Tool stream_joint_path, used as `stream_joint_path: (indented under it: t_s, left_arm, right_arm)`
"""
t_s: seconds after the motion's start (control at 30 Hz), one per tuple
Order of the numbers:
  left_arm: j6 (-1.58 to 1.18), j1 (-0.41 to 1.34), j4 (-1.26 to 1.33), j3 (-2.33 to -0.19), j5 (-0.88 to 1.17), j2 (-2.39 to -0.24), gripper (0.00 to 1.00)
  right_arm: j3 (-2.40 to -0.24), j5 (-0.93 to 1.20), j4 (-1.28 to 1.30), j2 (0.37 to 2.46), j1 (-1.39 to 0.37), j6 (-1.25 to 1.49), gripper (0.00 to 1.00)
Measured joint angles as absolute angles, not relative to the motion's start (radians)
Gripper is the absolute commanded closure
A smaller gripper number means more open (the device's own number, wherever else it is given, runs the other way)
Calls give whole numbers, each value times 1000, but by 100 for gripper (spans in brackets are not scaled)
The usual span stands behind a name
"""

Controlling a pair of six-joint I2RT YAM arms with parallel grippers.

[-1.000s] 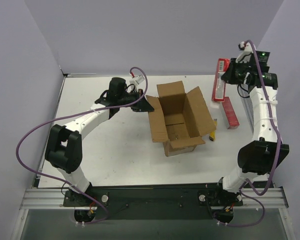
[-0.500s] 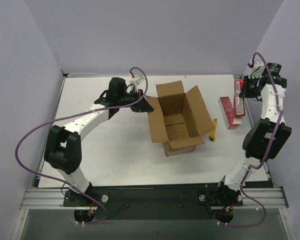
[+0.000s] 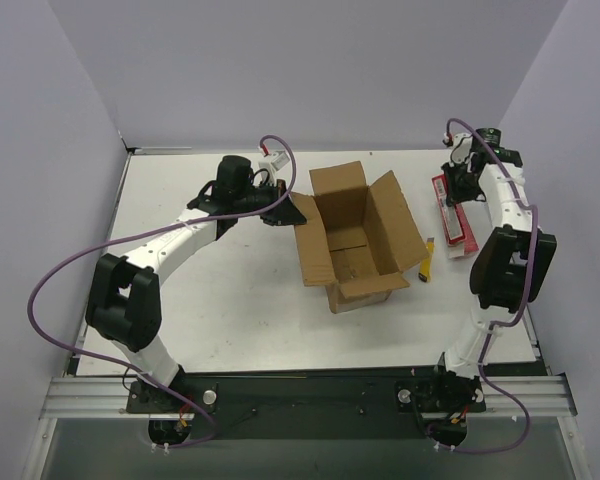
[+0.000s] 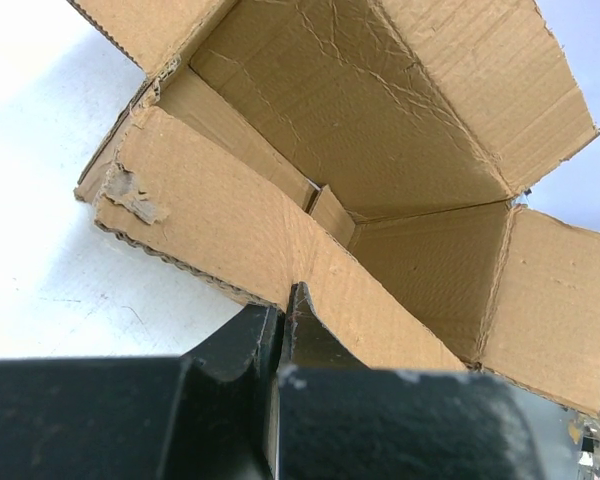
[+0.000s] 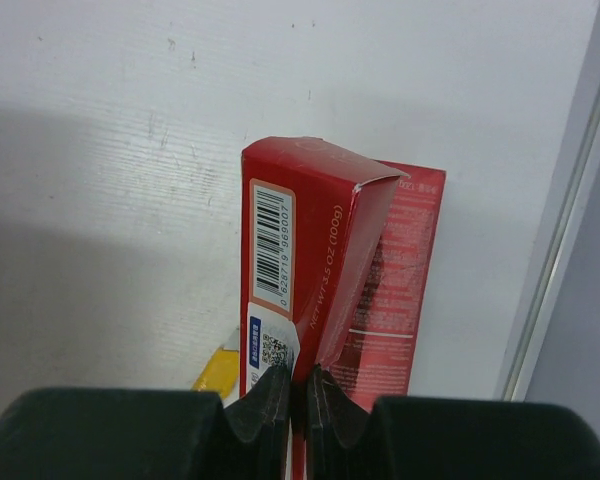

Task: Unpack the express box

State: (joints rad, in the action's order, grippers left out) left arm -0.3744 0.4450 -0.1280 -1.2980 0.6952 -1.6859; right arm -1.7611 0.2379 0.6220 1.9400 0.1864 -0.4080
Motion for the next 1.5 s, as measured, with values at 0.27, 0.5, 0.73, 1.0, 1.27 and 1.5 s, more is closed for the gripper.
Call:
stream_joint_path:
  t_s: [0.27, 0.5, 0.73, 1.0, 1.27, 1.5]
  left_arm:
    - [-358, 447, -132, -1297, 689, -1684, 100]
    - [-354, 453, -135, -1297, 685, -1681, 100]
    - [-353, 457, -136, -1297, 685, -1680, 100]
    - [-299, 458, -184, -1334, 682, -1686, 100]
    - [-152, 469, -305, -1607, 669, -1792, 34]
    - [-21, 451, -369, -1701, 569, -1799, 23]
  right_arm:
    - [-1748, 147, 637, 2056, 168, -397, 68]
    - [-1751, 87, 647, 2081, 155, -396, 46]
    - [-1751, 55, 647, 2060, 142, -362, 36]
    - [-1767, -21, 658, 1842, 100, -163, 16]
    - [-1781, -163, 699, 1583, -46, -67, 0]
    - [-1821, -187, 793, 1511, -144, -59, 0]
